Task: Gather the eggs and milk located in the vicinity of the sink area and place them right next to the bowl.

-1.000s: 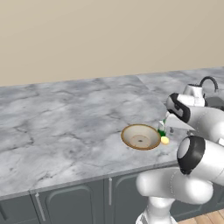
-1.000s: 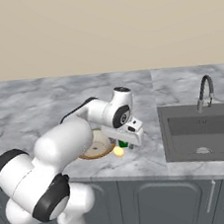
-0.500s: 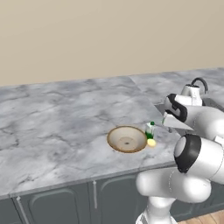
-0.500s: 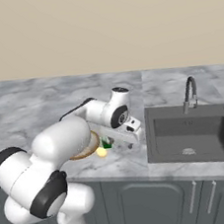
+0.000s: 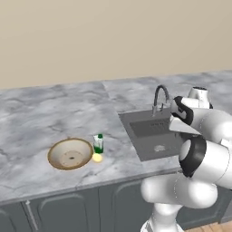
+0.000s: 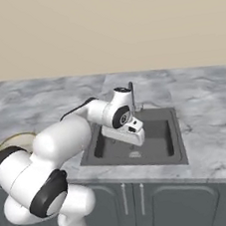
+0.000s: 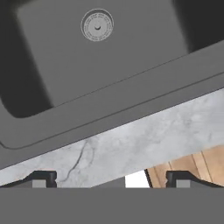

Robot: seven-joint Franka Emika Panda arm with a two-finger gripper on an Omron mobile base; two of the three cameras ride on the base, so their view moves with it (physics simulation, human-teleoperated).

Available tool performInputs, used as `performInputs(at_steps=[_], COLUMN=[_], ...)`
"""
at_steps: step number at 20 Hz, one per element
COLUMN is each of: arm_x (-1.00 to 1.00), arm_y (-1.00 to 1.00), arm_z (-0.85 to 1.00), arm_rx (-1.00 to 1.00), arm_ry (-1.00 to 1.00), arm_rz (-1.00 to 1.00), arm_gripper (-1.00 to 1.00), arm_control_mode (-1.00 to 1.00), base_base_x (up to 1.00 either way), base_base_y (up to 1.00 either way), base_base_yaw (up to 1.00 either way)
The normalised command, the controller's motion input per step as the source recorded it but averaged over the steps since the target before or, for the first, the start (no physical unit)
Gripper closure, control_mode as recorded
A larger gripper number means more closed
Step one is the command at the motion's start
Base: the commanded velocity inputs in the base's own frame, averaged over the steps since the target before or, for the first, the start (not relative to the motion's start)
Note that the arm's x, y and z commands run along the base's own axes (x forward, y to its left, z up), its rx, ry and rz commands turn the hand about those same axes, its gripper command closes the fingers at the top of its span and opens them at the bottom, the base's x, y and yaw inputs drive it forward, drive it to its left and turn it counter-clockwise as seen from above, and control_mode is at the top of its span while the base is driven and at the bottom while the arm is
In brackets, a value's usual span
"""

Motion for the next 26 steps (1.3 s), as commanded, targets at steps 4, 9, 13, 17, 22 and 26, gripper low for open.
performInputs(at_steps=[4,9,13,17,22,26], arm_x=[0.0,0.0,0.0,0.0,0.0,0.0], arm_y=[0.0,0.0,0.0,0.0,0.0,0.0], arm_z=[0.0,0.0,0.0,0.0,0.0,0.0], arm_rx=[0.0,0.0,0.0,0.0,0.0,0.0], arm_ry=[0.0,0.0,0.0,0.0,0.0,0.0], arm_rz=[0.0,0.0,0.0,0.0,0.0,0.0], arm_gripper=[-1.0,-1.0,-1.0,-1.0,-1.0,-1.0], arm_control_mode=[1.0,1.0,1.0,1.0,1.0,1.0], base_base_x=[0.01,0.05,0.15,0.2,0.25,0.31], base_base_y=[-1.0,-1.0,-0.97,-0.94,-0.85,-0.67], base_base_yaw=[0.01,0.01,0.02,0.02,0.03,0.02])
